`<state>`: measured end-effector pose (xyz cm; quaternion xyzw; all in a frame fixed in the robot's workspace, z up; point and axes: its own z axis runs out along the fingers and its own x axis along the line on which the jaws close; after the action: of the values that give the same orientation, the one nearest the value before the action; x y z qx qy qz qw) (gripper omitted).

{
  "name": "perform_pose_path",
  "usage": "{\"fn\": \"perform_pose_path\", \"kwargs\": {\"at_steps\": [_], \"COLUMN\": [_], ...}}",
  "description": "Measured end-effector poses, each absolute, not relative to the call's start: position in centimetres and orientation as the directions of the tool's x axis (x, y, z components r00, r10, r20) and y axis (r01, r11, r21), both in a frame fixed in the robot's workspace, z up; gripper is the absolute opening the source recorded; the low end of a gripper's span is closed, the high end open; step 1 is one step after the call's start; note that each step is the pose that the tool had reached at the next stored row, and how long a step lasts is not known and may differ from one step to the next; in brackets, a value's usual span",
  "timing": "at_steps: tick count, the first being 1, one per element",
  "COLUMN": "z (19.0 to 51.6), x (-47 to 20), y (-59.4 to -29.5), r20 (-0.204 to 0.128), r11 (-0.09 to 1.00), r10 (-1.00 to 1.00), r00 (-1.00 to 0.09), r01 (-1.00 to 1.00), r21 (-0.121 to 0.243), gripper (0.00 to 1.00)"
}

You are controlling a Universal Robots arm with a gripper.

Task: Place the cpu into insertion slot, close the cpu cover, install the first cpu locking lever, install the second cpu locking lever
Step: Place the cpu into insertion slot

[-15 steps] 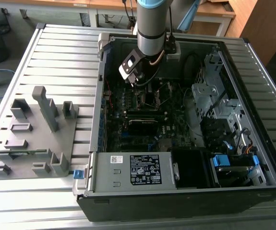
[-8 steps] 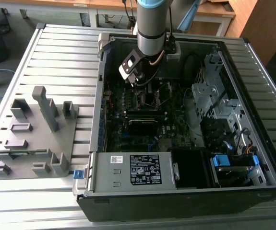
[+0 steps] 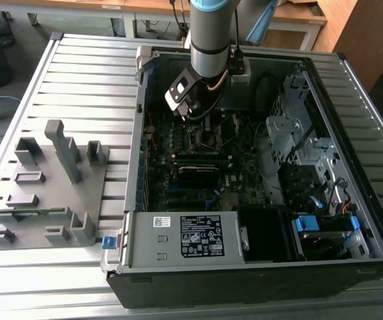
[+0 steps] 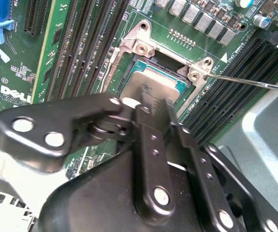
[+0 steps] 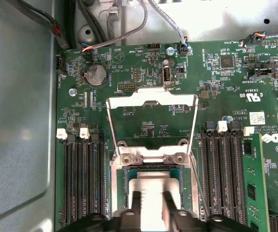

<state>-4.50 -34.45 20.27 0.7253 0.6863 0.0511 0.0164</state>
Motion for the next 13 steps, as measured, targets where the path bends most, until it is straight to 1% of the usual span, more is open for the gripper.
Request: {"fn": "perform_pose_path", "kwargs": {"at_steps": [1,2,3,4,13], "z": [20.27,20.27,20.27,20.27,20.27], "x": [-4.5,-4.5,-4.5,-4.5,-4.5], "y": [-34.45,-34.45,-34.45,-34.45,-34.45], "r20": [0.052,0.052,0.052,0.052,0.052], "r11": [-0.057,-0.057,-0.057,-0.057,-0.058], "r10": [0.997,0.997,0.997,0.997,0.997], "r00": [0.053,0.053,0.053,0.053,0.053], "r01": [0.994,0.994,0.994,0.994,0.994], "r21": [0.094,0.094,0.094,0.093,0.091], "gripper": [0.29,0.24,0.24,0.17,0.17]}}
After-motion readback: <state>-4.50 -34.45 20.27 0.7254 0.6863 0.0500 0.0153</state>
